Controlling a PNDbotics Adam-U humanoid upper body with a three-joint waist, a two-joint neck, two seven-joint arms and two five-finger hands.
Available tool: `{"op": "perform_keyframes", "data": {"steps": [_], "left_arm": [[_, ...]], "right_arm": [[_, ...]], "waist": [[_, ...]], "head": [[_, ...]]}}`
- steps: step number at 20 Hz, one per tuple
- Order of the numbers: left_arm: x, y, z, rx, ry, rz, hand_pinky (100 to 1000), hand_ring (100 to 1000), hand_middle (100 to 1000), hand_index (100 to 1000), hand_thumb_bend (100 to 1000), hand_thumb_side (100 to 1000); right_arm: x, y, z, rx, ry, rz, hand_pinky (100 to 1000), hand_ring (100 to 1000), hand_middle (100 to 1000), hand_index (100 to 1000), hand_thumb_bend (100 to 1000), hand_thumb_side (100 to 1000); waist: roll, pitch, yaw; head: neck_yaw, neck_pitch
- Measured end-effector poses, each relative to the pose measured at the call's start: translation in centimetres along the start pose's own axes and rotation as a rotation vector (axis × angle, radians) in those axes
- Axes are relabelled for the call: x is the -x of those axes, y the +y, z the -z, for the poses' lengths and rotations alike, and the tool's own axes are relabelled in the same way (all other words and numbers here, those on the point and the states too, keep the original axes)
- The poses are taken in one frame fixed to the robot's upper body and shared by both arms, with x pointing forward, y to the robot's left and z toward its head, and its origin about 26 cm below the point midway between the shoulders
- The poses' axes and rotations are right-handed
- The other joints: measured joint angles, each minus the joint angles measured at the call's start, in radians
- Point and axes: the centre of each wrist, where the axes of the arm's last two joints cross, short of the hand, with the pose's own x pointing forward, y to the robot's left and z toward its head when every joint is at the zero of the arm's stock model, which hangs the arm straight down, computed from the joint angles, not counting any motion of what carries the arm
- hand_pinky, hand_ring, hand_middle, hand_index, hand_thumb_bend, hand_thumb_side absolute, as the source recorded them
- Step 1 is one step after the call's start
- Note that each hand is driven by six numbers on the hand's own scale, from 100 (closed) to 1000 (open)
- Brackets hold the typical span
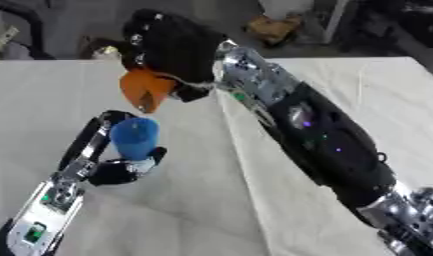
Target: Pour the contents of one cup into another cup.
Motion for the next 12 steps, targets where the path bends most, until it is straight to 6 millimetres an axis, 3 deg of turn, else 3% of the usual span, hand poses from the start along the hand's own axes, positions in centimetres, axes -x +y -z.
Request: {"op": "perform_keyframes", "data": {"steps": [12], "left_arm": [[0.0,0.0,0.0,0.002,0.0,0.0,575,385,174,485,100,364]], "right_arm": [[0.06,-0.11,0.07,-0.003,-0.005,-0.021,805,772,449,608,322,100]], "waist": [[0.0,0.0,0.0]], "head": [[0.0,0.0]]}}
